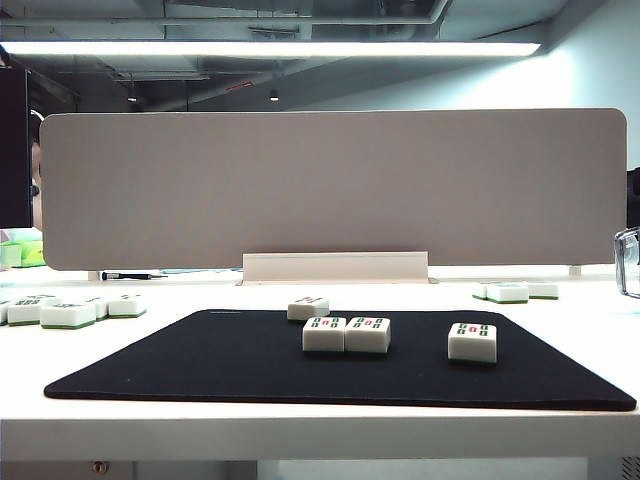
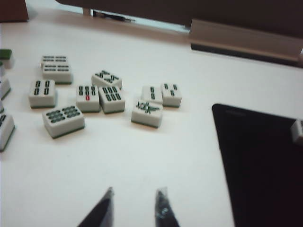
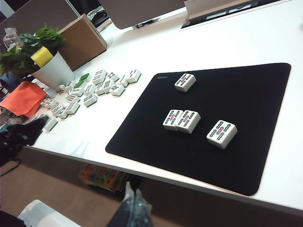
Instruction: Arrange four mahjong tiles into a neat stack, creating two layers of paired tiles.
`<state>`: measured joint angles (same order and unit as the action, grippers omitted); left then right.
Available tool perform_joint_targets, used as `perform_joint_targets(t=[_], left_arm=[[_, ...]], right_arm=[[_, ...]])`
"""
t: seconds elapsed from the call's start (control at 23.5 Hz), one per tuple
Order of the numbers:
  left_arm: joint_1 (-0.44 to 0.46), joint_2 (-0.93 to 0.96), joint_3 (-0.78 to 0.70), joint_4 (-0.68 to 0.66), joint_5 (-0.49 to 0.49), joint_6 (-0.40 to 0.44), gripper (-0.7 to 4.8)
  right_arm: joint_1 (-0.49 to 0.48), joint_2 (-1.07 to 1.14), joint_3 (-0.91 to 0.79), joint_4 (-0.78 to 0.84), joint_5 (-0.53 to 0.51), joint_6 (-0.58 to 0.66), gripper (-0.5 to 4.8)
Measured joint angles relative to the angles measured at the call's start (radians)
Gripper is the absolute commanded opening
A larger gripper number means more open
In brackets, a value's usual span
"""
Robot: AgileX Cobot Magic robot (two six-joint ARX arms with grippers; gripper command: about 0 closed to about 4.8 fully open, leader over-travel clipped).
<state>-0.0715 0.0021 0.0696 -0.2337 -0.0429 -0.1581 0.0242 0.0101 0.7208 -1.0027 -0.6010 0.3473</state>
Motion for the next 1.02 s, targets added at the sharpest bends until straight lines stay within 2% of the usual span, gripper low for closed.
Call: perform_joint_targets(t=[0.21,0.55,0.77,0.89,1.02], left_arm=[[0.000,-0.001,0.086,0.002,0.007,-0.039,1.09],[0.000,0.026,0.219,-0.018,0.097,-0.056,1.10],[0.000,0.162,0.319,-0.037,0.164,-0.057,1.09],[0.000,0.351,0.412,-0.048,0.211,-0.056,1.10],[0.000,0.462,0.470,-0.055,0.245,-0.056,1.10]], right_arm=[[0.000,0.000,0.000,0.000,-0.001,0.000,-0.01],[0.000,0.000,0.000,-0.008,-0.001,0.000,-0.01],[0.000,0.000,0.000,-0.008,-0.001,0.000,-0.01],[0.000,0.000,0.000,-0.008,-0.001,0.000,-0.01],[0.000,0.000,0.000,-0.008,-0.002,0.000,-0.01]])
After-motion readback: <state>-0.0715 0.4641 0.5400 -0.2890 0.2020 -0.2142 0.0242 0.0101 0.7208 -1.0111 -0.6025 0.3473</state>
